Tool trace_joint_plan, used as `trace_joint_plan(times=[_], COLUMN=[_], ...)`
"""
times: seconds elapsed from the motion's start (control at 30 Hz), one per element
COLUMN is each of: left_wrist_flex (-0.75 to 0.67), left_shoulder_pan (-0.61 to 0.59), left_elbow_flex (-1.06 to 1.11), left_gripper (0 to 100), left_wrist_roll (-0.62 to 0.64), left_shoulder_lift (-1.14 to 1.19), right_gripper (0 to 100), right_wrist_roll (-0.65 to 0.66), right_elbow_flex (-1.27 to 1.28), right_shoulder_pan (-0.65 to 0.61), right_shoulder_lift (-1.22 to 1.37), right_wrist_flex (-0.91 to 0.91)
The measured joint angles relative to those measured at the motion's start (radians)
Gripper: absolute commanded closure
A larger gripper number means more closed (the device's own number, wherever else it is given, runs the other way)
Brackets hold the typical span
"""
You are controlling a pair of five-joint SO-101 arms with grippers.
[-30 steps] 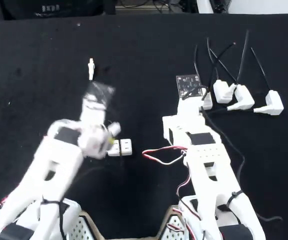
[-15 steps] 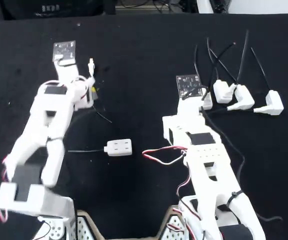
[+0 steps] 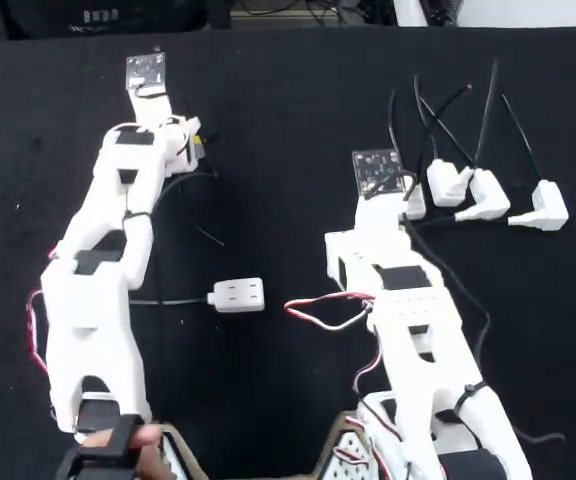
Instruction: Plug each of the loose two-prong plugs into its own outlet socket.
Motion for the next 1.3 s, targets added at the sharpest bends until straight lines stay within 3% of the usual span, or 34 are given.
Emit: trace_joint_plan(times=[0.13, 0.27, 0.33, 0.47, 0.6, 1.13, 1.3], left_wrist_flex=[0.0, 0.0, -0.002, 0.032, 0.176, 0.98, 1.068], left_shoulder_pan=[0.0, 0.0, 0.003, 0.005, 0.0, -0.064, -0.075], left_elbow_flex=[-0.106, -0.164, -0.172, -0.192, -0.264, -0.798, -0.865], left_gripper=[79, 98, 94, 97, 97, 97, 97], left_wrist_roll=[0.0, 0.0, 0.002, 0.002, 0.002, 0.002, 0.006], left_shoulder_lift=[0.104, 0.15, 0.153, 0.155, 0.157, 0.166, 0.164], right_gripper=[76.9, 76.9, 76.9, 76.9, 76.9, 76.9, 76.9], right_wrist_roll=[0.0, 0.0, 0.0, 0.0, 0.0, 0.0, 0.0], right_elbow_flex=[0.0, 0.0, 0.0, 0.0, 0.0, 0.0, 0.0], right_shoulder_pan=[0.0, 0.0, 0.0, 0.0, 0.0, 0.0, 0.0], right_shoulder_lift=[0.0, 0.0, 0.0, 0.0, 0.0, 0.0, 0.0], right_wrist_flex=[0.0, 0.0, 0.0, 0.0, 0.0, 0.0, 0.0])
